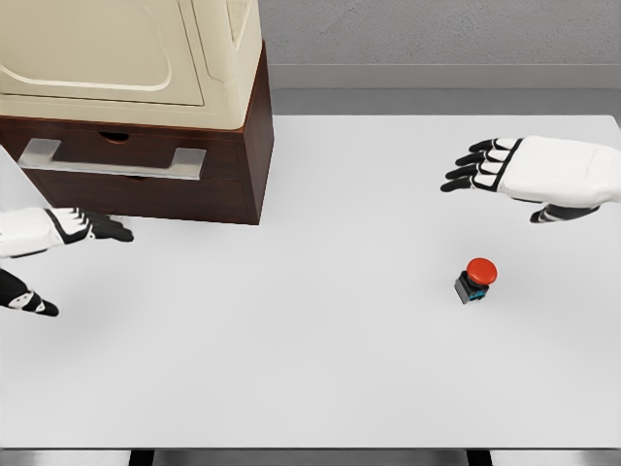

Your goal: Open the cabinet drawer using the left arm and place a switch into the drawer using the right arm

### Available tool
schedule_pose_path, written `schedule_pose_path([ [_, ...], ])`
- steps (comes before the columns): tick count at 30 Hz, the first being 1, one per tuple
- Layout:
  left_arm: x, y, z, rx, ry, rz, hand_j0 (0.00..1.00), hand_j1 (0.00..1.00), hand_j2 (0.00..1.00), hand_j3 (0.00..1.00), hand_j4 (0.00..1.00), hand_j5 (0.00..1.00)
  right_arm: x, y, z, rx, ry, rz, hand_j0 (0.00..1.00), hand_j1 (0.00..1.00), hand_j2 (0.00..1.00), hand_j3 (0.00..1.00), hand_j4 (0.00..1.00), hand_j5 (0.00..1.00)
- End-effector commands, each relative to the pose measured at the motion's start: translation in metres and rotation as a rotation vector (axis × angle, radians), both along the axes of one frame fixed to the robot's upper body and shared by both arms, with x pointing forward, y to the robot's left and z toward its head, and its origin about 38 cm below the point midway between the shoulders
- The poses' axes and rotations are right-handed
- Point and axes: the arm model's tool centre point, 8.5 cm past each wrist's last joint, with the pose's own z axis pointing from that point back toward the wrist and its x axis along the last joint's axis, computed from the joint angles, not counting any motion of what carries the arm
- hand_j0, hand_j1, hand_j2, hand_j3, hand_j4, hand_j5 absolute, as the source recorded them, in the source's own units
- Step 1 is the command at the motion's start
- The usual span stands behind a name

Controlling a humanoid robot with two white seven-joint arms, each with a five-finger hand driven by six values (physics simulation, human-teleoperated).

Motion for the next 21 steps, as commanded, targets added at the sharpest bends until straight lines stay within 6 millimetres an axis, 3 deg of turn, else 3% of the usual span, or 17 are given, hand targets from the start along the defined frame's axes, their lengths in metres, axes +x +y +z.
schedule_pose_path([
  [1,0.0,0.0,0.0,0.008,0.006,-0.003,1.0,1.0,1.0,1.0,1.0,1.0,0.0,0.0,0.001,0.002,0.0,-0.002,1.0,1.0,1.0,1.0,1.0,1.0],
  [7,0.007,-0.003,0.019,-0.003,-0.048,-0.007,1.0,1.0,1.0,1.0,1.0,1.0,0.0,0.0,0.0,0.006,0.003,-0.003,1.0,1.0,1.0,1.0,1.0,1.0],
  [10,0.014,-0.011,0.035,-0.105,-0.037,-0.018,1.0,1.0,1.0,1.0,1.0,1.0,0.008,-0.007,0.005,0.02,-0.005,-0.031,1.0,1.0,1.0,1.0,1.0,1.0],
  [12,0.014,-0.014,0.048,-0.159,0.003,-0.048,1.0,1.0,1.0,1.0,1.0,1.0,0.005,-0.01,-0.002,-0.014,0.008,-0.034,1.0,1.0,1.0,1.0,1.0,1.0],
  [14,0.022,-0.013,0.065,-0.222,0.034,0.01,1.0,1.0,1.0,1.0,1.0,1.0,-0.002,0.007,-0.025,-0.028,0.071,0.02,1.0,1.0,1.0,1.0,1.0,1.0],
  [17,0.039,-0.02,0.07,-0.251,0.07,0.105,1.0,1.0,1.0,1.0,1.0,1.0,-0.004,0.004,-0.028,-0.04,0.082,0.016,1.0,1.0,1.0,1.0,1.0,1.0],
  [21,0.047,-0.02,0.068,-0.246,0.108,0.175,1.0,1.0,1.0,1.0,1.0,1.0,-0.008,-0.017,-0.016,-0.096,0.071,-0.026,1.0,1.0,1.0,1.0,1.0,1.0],
])
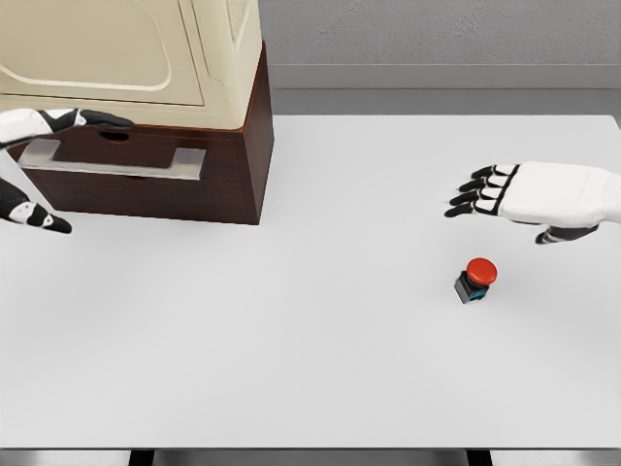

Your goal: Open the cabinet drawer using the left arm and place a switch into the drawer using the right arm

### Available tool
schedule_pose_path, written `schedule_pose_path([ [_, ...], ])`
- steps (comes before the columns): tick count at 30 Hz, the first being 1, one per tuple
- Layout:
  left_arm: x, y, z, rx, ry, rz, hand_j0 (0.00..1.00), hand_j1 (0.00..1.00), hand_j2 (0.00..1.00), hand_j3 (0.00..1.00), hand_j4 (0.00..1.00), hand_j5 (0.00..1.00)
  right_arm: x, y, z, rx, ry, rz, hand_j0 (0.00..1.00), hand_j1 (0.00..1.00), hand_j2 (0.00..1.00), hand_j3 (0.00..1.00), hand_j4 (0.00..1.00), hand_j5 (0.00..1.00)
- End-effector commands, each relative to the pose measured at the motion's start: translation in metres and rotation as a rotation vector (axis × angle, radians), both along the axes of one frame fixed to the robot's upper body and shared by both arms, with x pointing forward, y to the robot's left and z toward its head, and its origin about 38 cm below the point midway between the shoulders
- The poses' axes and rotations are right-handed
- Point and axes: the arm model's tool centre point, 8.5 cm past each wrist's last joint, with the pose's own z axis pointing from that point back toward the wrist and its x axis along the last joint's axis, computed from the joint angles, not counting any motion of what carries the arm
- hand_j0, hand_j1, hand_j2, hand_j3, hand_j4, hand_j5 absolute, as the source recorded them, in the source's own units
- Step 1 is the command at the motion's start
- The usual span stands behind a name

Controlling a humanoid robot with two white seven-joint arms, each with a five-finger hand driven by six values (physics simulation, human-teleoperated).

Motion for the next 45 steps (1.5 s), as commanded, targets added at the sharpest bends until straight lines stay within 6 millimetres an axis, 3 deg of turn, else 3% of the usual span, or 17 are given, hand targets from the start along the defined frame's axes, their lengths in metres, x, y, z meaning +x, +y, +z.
schedule_pose_path([
  [1,0.004,-0.001,-0.007,-0.011,0.054,0.04,1.0,1.0,1.0,1.0,1.0,1.0,-0.004,-0.01,0.006,-0.031,0.0,-0.017,1.0,1.0,1.0,1.0,1.0,1.0],
  [3,0.008,-0.008,-0.017,-0.004,0.05,0.03,1.0,1.0,1.0,1.0,1.0,1.0,-0.009,-0.016,0.005,-0.062,0.012,-0.022,1.0,1.0,1.0,1.0,1.0,1.0],
  [5,0.018,-0.025,-0.034,0.018,0.051,0.038,1.0,1.0,1.0,1.0,1.0,1.0,-0.013,-0.014,-0.01,-0.073,0.058,-0.013,1.0,1.0,1.0,1.0,1.0,1.0],
  [8,0.019,-0.025,-0.036,0.019,0.065,0.051,1.0,1.0,1.0,1.0,1.0,1.0,-0.013,-0.014,-0.012,-0.076,0.062,-0.012,1.0,1.0,1.0,1.0,1.0,1.0],
  [15,0.025,-0.012,-0.042,0.102,0.103,0.143,1.0,1.0,1.0,1.0,1.0,1.0,-0.017,-0.01,-0.027,-0.08,0.102,0.002,1.0,1.0,1.0,1.0,1.0,1.0],
  [28,0.034,0.009,-0.057,0.168,0.129,0.223,1.0,1.0,1.0,1.0,1.0,1.0,-0.013,0.005,-0.029,-0.042,0.094,0.031,1.0,1.0,1.0,1.0,1.0,1.0],
  [32,0.038,0.019,-0.062,0.195,0.127,0.257,1.0,1.0,1.0,1.0,1.0,1.0,-0.016,0.01,-0.04,-0.042,0.124,0.045,1.0,1.0,1.0,1.0,1.0,1.0],
  [45,0.033,0.02,-0.061,0.214,0.126,0.243,1.0,1.0,1.0,1.0,1.0,1.0,-0.014,0.021,-0.051,-0.029,0.136,0.065,1.0,1.0,1.0,1.0,1.0,1.0],
])
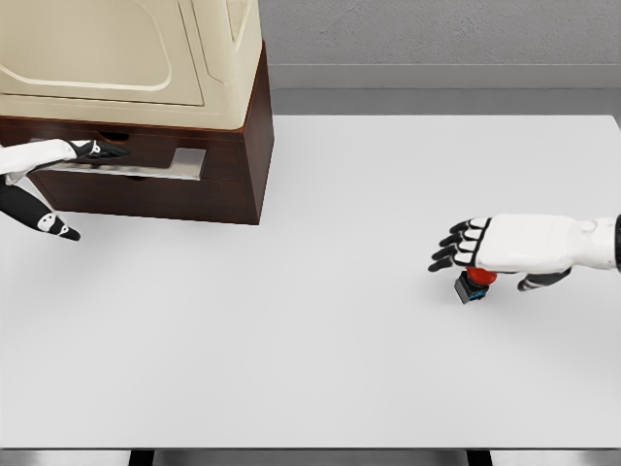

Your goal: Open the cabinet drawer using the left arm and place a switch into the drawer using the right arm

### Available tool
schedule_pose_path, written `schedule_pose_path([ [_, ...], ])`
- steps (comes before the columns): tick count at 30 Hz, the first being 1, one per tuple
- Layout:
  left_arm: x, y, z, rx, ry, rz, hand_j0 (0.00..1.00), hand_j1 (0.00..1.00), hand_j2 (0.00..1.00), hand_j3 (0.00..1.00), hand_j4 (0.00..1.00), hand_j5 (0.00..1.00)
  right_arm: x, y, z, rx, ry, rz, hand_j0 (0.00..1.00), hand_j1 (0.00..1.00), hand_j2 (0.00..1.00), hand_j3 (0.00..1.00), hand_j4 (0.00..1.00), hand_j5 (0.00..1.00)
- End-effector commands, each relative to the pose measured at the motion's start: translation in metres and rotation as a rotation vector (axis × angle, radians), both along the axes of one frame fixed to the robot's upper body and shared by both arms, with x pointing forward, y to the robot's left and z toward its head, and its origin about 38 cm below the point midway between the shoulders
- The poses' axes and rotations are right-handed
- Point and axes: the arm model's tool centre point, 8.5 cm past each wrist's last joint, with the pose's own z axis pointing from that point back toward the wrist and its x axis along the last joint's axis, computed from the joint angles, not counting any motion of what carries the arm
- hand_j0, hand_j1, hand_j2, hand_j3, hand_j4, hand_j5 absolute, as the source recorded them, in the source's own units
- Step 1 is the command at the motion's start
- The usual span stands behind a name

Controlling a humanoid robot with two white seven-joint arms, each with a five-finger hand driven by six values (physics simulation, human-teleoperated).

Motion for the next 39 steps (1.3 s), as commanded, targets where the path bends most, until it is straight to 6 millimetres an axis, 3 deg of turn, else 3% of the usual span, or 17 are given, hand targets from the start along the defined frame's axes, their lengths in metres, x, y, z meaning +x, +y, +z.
schedule_pose_path([
  [1,-0.004,0.001,0.005,0.009,-0.002,-0.006,1.0,1.0,1.0,1.0,1.0,1.0,0.002,0.001,-0.002,-0.004,-0.004,-0.004,1.0,1.0,1.0,1.0,1.0,1.0],
  [11,-0.013,-0.004,-0.009,0.004,0.055,-0.036,1.0,1.0,1.0,1.0,1.0,1.0,0.002,0.001,-0.013,-0.018,0.011,-0.005,1.0,1.0,1.0,1.0,1.0,1.0],
  [16,-0.019,0.001,0.001,-0.005,0.051,-0.052,1.0,1.0,1.0,1.0,1.0,1.0,0.001,0.003,-0.018,-0.021,0.024,0.0,1.0,1.0,1.0,1.0,1.0,1.0],
  [26,-0.033,0.0,-0.003,0.017,0.084,-0.095,1.0,1.0,1.0,1.0,1.0,1.0,0.004,0.0,-0.021,-0.034,0.021,-0.012,1.0,1.0,1.0,1.0,1.0,1.0],
  [39,-0.048,0.01,0.007,0.019,0.092,-0.126,1.0,1.0,1.0,1.0,1.0,1.0,0.01,-0.004,-0.028,-0.043,0.022,-0.034,1.0,1.0,1.0,1.0,1.0,1.0],
])
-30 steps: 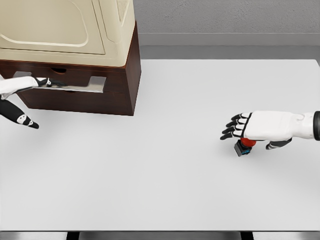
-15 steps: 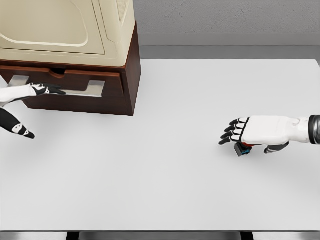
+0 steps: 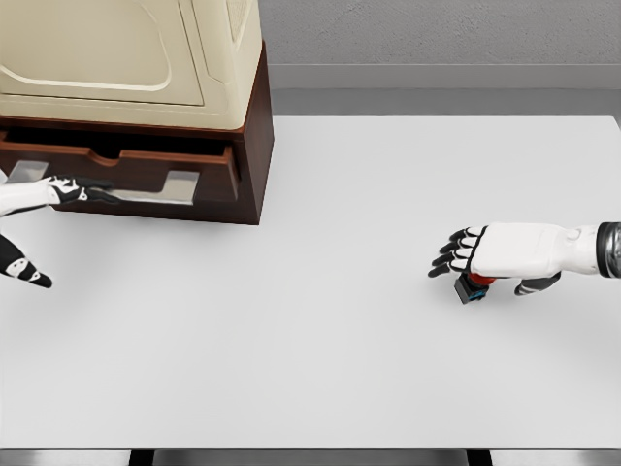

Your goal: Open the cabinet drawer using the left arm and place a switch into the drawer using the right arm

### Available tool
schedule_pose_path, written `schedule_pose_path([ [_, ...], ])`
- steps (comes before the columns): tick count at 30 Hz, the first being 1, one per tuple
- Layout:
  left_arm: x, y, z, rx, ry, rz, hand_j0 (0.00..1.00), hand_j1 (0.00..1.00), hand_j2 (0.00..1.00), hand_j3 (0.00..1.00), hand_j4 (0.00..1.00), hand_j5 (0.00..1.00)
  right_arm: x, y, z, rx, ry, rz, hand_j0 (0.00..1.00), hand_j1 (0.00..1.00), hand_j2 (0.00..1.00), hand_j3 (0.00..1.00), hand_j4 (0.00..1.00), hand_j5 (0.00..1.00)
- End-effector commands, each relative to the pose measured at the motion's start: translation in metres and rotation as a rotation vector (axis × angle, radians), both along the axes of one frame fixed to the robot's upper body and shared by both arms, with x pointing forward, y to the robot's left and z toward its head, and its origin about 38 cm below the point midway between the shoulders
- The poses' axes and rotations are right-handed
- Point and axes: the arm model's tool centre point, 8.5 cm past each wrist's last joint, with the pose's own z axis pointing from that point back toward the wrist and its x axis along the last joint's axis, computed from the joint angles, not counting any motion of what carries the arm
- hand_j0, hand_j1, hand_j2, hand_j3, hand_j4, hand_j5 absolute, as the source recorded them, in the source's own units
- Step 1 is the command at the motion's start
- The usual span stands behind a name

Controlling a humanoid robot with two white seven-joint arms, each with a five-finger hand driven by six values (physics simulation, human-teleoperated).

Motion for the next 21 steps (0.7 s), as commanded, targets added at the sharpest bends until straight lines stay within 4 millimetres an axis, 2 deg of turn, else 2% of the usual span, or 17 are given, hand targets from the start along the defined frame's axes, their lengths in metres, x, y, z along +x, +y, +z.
schedule_pose_path([
  [1,-0.005,0.001,0.003,-0.03,0.018,-0.016,1.0,1.0,1.0,1.0,1.0,1.0,0.001,0.0,0.0,0.004,0.001,-0.004,1.0,1.0,1.0,1.0,1.0,1.0],
  [9,-0.015,0.005,-0.003,-0.027,0.041,-0.048,1.0,1.0,1.0,1.0,1.0,1.0,0.001,0.0,0.0,-0.001,-0.001,-0.004,1.0,1.0,1.0,1.0,1.0,1.0],
  [15,-0.022,0.011,0.001,-0.022,0.037,-0.07,1.0,1.0,1.0,1.0,1.0,1.0,0.001,0.0,-0.001,-0.002,0.0,-0.003,1.0,1.0,1.0,1.0,1.0,1.0],
  [18,-0.027,0.014,0.0,-0.023,0.044,-0.086,1.0,1.0,1.0,1.0,1.0,1.0,0.001,0.0,-0.001,-0.002,0.0,-0.003,0.88,0.88,0.88,0.88,0.88,0.88],
  [21,-0.032,0.018,0.003,-0.023,0.045,-0.094,1.0,1.0,1.0,1.0,1.0,1.0,0.001,0.0,-0.001,-0.002,0.0,-0.003,0.88,0.88,0.88,0.88,0.88,0.88],
])
